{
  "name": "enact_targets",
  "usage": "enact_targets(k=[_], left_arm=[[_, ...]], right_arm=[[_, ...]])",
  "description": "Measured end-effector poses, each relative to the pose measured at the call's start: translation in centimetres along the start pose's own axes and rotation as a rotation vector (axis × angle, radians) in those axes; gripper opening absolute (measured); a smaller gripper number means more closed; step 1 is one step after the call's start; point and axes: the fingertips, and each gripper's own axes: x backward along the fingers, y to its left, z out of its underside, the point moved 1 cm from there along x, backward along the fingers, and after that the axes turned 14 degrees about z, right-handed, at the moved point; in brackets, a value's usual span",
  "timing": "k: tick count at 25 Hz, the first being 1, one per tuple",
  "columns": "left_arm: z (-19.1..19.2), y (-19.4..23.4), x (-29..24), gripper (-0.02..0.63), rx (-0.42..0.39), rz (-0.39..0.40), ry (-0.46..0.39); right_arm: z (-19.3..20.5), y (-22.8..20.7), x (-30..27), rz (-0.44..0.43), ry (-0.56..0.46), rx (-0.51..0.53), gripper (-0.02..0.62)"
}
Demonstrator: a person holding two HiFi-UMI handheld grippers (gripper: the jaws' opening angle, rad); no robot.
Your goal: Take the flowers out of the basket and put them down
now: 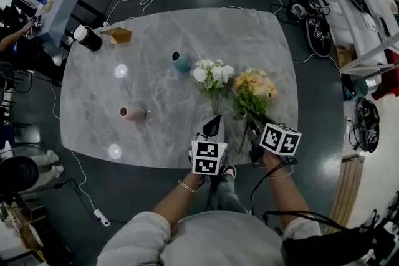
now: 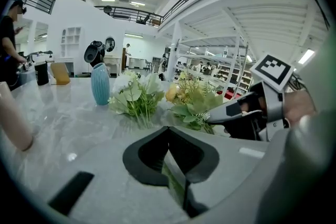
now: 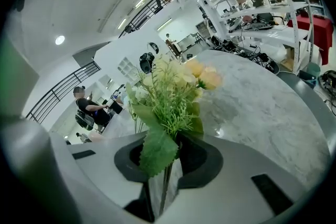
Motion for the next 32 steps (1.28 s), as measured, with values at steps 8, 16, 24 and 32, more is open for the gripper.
enact_targets(k=[8,16,24,32], left_arm=[[0.7,0.7,0.0,0.011,0.008,-0.006,0.020],[1.5,1.0,0.3,0.011,0.020,-0.015,0.020],[0.6,0.7,0.7,0.011,0.005,-0.023,-0.009],[-0.6,0.5,2.9,0.011,0.007,-0.036,-0.021]], right_arm=[[0.5,-0.4,-0.9,0.023,0.028,-0.052,0.074],[0.7,-0.5,-1.2,0.024,0.027,-0.053,0.075],[0.3,-0.7,-0.7,0.064,0.020,0.017,0.112],[0.2,-0.1,1.2,0.101,0.021,0.043,0.160]])
